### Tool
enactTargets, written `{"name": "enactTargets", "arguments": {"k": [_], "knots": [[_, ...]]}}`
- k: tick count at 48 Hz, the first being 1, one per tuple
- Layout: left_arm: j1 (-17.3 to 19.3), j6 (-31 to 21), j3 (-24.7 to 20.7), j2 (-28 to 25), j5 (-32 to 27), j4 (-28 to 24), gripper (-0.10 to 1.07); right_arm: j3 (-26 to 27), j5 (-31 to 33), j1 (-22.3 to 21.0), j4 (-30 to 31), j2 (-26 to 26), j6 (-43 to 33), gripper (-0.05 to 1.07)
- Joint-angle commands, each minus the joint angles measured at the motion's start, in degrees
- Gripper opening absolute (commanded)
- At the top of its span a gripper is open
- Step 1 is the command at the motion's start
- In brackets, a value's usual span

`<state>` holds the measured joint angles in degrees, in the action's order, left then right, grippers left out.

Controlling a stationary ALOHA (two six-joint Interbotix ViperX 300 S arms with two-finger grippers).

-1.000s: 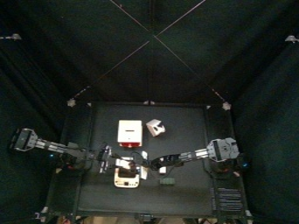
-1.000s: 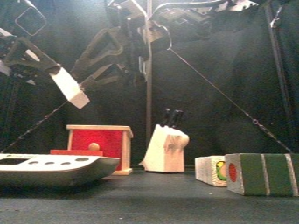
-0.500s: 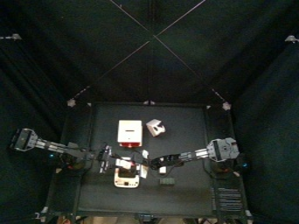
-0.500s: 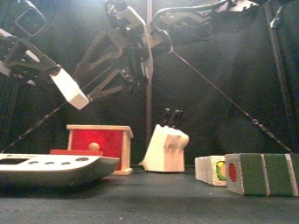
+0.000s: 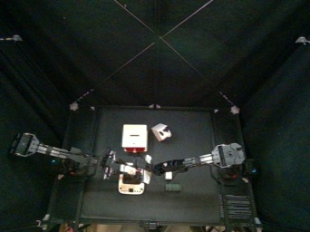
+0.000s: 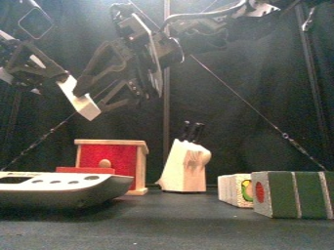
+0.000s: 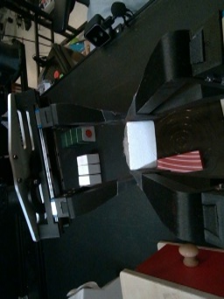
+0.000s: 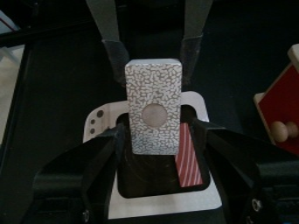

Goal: Hand over rice

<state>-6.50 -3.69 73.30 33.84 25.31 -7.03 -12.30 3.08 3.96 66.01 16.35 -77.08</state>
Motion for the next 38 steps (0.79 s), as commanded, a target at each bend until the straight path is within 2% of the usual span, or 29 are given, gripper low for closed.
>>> {"name": "enactTargets", "arguments": {"k": [1,18,32,38], "knots": [[-0.1,0.1,-1.5,-0.1,0.6,-0.1,0.57,1.5,-0.2,-0.3,0.0,-1.3,0.2,0.9],[-0.1,0.1,-1.5,-0.1,0.6,0.0,0.57,2.0,-0.1,-0.2,-0.1,-0.8,0.2,0.69],[-0.1,0.0,-1.4,0.1,0.6,0.3,0.59,1.0,-0.1,-0.1,-0.1,-1.5,0.2,0.67],[-0.1,-0.1,-1.1,0.4,0.6,1.0,0.68,0.6,-0.2,-0.1,-0.1,-1.7,0.2,0.67]]}}
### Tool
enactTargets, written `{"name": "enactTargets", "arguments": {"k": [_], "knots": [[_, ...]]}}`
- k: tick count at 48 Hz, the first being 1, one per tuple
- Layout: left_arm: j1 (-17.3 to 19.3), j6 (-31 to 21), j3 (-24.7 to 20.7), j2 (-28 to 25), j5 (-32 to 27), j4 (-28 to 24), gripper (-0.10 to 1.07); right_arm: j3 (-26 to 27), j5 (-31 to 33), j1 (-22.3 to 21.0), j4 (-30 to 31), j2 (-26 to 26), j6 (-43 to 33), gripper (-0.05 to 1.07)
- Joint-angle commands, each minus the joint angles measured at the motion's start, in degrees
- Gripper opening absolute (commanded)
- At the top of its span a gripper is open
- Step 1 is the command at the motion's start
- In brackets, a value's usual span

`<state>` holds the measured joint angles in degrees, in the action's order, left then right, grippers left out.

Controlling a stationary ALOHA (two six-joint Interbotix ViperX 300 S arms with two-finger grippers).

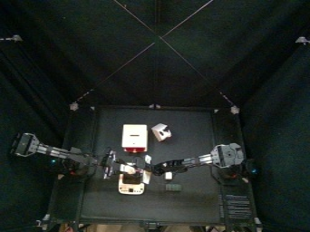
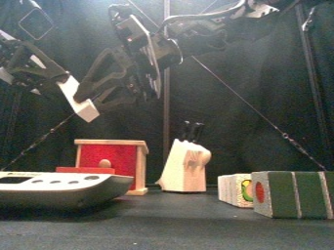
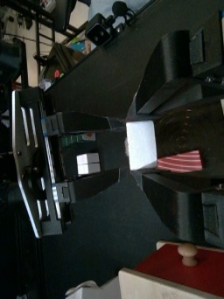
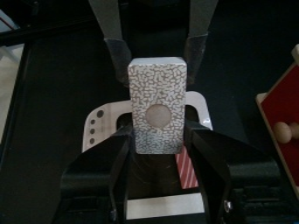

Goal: Hand over rice

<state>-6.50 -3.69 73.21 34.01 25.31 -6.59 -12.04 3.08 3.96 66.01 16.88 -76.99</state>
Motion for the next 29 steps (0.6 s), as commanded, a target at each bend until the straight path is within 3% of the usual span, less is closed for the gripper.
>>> {"name": "enactTargets", "arguments": {"k": [1,12,29], "knots": [[-0.1,-0.1,-1.1,0.4,0.6,0.6,0.7,0.4,-0.2,-0.1,0.0,-2.2,0.1,0.67],[0.3,0.0,-1.1,0.5,0.7,1.8,0.91,0.4,-0.1,-0.1,-0.1,-2.2,0.1,0.67],[0.4,0.0,-1.0,0.5,0.6,1.8,0.93,0.3,-0.2,-0.1,-0.1,-2.2,0.1,0.67]]}}
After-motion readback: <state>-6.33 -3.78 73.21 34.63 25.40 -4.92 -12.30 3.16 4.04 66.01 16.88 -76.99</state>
